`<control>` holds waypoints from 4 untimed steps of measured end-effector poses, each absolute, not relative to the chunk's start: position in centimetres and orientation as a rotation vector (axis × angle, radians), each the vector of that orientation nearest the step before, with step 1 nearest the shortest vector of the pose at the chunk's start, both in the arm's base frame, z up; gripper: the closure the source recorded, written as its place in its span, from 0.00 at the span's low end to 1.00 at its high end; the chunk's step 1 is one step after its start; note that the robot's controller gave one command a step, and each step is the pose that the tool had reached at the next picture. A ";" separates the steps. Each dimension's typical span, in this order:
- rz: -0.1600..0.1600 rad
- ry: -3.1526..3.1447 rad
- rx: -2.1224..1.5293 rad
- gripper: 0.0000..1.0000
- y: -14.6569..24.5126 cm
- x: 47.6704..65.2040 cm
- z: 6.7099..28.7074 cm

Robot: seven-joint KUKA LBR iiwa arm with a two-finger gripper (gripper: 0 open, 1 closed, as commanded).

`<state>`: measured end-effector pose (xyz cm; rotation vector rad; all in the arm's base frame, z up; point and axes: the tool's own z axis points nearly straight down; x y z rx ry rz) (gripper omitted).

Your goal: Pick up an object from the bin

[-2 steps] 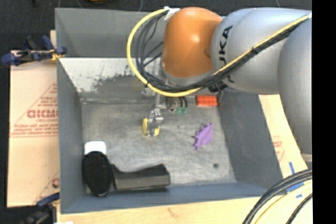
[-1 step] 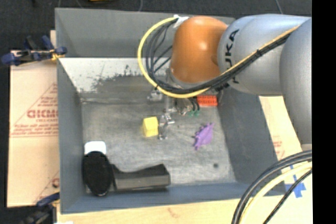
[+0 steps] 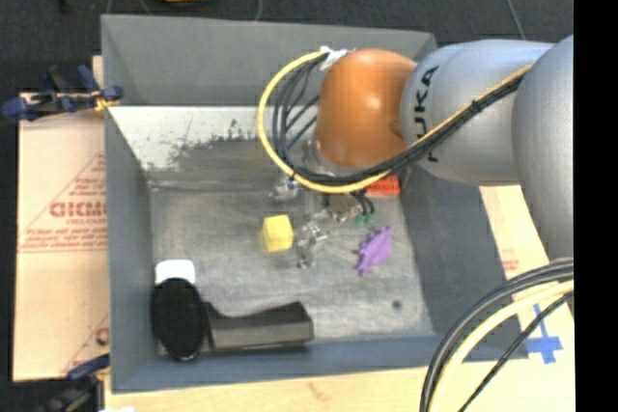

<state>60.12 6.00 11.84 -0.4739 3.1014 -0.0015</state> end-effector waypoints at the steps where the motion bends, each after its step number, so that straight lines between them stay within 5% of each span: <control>1: 0.002 3.122 -0.297 0.00 7.0 62.2 9.7; 2: -0.001 3.125 -0.205 1.00 7.7 61.7 7.5; 3: -0.001 3.125 -0.204 1.00 7.7 61.7 7.5; 4: 0.002 3.140 -0.177 1.00 7.6 62.8 11.2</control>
Offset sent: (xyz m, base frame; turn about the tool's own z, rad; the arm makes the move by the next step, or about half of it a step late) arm 0.0115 0.0185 -0.0484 0.1711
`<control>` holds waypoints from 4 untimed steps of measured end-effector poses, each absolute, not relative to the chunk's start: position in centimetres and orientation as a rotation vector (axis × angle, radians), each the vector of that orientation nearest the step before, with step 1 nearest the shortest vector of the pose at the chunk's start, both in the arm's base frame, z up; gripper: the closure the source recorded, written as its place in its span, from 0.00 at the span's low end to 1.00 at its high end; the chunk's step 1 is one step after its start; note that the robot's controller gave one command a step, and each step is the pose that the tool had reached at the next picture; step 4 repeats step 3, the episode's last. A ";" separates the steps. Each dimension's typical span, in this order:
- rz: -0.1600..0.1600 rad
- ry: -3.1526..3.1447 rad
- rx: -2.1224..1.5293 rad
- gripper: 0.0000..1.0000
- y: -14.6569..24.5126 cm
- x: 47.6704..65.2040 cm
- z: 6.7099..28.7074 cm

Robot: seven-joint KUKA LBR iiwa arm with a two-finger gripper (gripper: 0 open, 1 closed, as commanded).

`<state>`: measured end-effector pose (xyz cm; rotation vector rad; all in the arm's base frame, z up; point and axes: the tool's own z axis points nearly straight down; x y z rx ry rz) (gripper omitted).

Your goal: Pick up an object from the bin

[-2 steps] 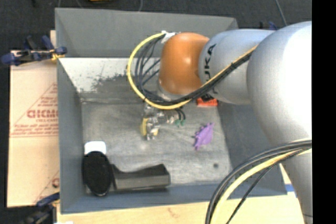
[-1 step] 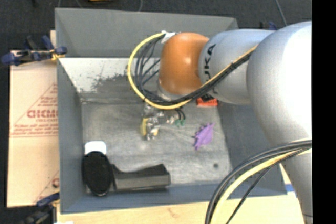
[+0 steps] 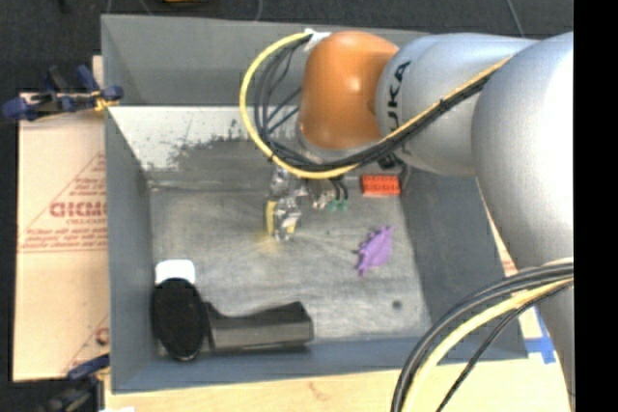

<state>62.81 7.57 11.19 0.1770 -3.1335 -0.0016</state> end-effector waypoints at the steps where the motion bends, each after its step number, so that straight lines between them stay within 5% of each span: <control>1: -0.003 -3.152 0.035 1.00 4.5 60.7 13.9; 2: 0.004 -3.142 0.089 1.00 7.2 63.2 17.2; 3: -0.002 -3.136 0.064 1.00 4.5 58.7 23.9; 4: -0.002 -3.136 0.064 1.00 4.5 58.7 23.9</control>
Offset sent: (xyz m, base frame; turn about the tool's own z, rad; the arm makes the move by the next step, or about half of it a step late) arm 0.0238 0.0231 0.0793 0.0094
